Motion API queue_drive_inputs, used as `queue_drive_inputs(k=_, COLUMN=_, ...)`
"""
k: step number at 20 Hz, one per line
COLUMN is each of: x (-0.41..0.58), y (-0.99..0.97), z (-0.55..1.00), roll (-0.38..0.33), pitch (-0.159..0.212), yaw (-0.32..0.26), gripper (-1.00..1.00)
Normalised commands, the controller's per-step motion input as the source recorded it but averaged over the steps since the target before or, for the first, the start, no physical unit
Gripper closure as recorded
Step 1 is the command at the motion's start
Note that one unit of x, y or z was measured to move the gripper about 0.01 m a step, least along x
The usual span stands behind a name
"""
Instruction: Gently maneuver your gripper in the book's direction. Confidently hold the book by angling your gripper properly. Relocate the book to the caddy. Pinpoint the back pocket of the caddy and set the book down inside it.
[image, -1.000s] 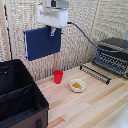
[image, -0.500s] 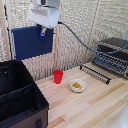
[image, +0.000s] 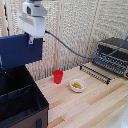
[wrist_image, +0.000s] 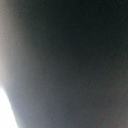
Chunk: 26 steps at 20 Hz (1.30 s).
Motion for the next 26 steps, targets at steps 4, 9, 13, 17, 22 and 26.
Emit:
queue_drive_inputs(k=4, x=0.252, y=0.87, z=0.64, roll=-0.019, pitch=0.000, yaw=-0.062, gripper=1.00)
queue_drive_inputs(k=9, x=0.428, y=0.81, z=0.60, roll=-0.050, pitch=0.001, yaw=-0.035, gripper=1.00)
queue_drive_inputs(k=13, x=0.709, y=0.57, z=0.40, roll=-0.095, pitch=0.029, yaw=-0.012, gripper=1.00)
queue_drive_inputs(k=17, x=0.812, y=0.20, z=0.20, roll=-0.021, pitch=0.069, yaw=0.000, gripper=1.00)
queue_drive_inputs(k=22, x=0.525, y=0.15, z=0.10, roll=-0.002, pitch=0.175, yaw=-0.002, gripper=1.00)
queue_drive_inputs(k=26, x=0.283, y=0.23, z=0.07, roll=-0.026, pitch=0.233, yaw=-0.035, gripper=-1.00)
